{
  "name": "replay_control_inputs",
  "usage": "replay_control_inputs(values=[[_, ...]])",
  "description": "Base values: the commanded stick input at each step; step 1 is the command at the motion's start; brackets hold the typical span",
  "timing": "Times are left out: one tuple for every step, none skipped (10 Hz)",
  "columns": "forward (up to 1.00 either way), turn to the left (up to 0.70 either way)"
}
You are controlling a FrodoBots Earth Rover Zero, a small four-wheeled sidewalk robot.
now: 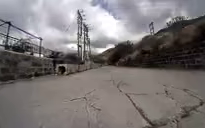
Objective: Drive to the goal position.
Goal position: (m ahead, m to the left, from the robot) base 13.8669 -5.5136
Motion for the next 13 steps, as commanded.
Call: replay_control_inputs(values=[[1.00, 0.00], [1.00, 0.00], [1.00, 0.00], [1.00, 0.00], [1.00, 0.00], [1.00, 0.00], [1.00, 0.00], [1.00, 0.00], [1.00, 0.00], [1.00, 0.00], [1.00, 0.00], [1.00, 0.00], [1.00, 0.00]])
